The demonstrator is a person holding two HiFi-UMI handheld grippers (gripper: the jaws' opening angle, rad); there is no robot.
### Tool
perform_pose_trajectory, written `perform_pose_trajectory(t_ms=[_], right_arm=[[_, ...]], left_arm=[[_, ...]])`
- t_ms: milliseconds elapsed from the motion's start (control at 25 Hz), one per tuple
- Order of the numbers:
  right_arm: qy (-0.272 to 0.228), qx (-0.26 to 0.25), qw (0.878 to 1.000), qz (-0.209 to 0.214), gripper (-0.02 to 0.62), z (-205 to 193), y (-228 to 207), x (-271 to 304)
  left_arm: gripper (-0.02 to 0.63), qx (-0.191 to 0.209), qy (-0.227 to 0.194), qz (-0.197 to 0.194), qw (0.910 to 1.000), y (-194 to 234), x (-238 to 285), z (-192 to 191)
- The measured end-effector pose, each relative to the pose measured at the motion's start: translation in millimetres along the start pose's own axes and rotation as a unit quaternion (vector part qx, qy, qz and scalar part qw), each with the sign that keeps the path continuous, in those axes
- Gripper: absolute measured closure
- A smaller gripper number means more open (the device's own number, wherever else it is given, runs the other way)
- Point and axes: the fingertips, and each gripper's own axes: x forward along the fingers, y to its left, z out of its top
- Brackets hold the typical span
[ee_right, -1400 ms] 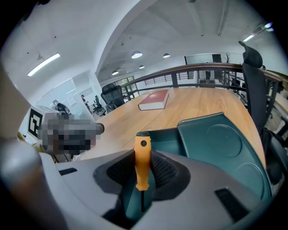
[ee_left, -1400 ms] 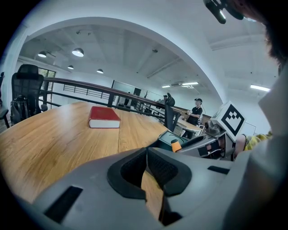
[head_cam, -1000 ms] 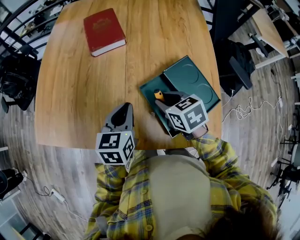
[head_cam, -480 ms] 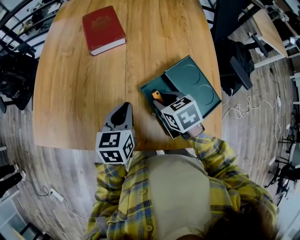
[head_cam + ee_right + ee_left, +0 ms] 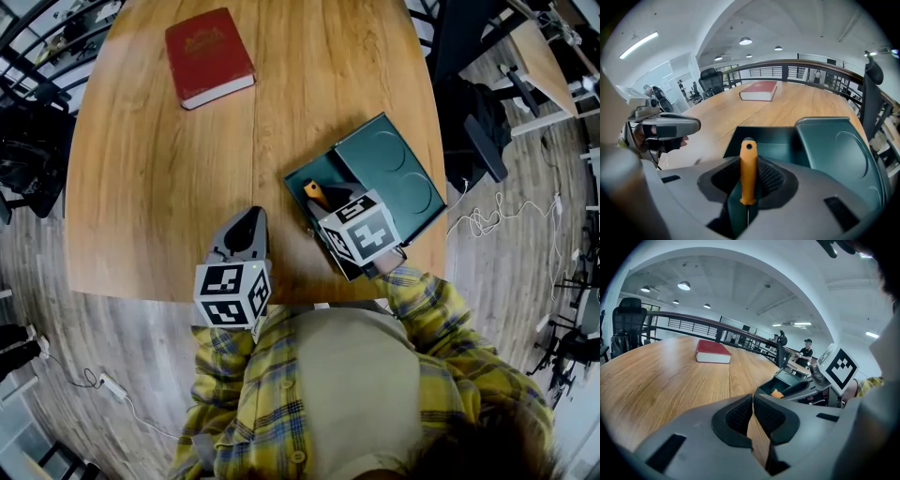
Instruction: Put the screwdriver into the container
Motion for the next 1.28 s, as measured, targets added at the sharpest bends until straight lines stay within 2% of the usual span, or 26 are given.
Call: perform_pose_trajectory(t_ms=[920,1280], right_arm=[[0.028,-0.011,0.999,-0.012,0.432,-7,-6,16],[0.024,-0.016,1.0,-0.005,0.432,-14,-6,29]], left_arm=[[0.588,-0.008,0.002,-0.002,1.0,4,2,-2],[0.588,-0.008,0.0,-0.002,1.0,7,-1,0]])
